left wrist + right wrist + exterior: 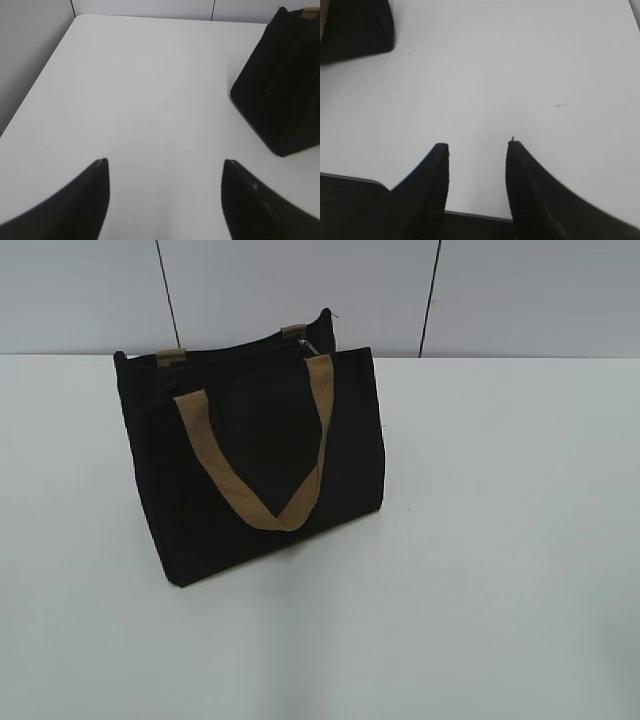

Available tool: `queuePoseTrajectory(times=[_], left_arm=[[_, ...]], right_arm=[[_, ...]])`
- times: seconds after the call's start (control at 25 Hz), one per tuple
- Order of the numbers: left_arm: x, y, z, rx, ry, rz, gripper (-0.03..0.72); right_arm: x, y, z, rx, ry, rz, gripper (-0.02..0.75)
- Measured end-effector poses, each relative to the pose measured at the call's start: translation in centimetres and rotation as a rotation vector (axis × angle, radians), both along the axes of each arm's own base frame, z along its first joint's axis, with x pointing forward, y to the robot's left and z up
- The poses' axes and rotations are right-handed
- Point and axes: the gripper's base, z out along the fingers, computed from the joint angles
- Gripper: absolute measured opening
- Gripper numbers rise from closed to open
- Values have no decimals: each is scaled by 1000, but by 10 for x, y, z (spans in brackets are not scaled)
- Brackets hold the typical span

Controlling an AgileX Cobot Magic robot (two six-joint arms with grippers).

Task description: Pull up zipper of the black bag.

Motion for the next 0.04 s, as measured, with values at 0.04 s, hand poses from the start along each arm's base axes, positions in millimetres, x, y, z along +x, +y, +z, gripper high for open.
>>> queuePoseTrajectory(times=[0.04], left_arm=[[0,0,0,0,0,0,519]], right_arm=[[0,0,0,0,0,0,294]])
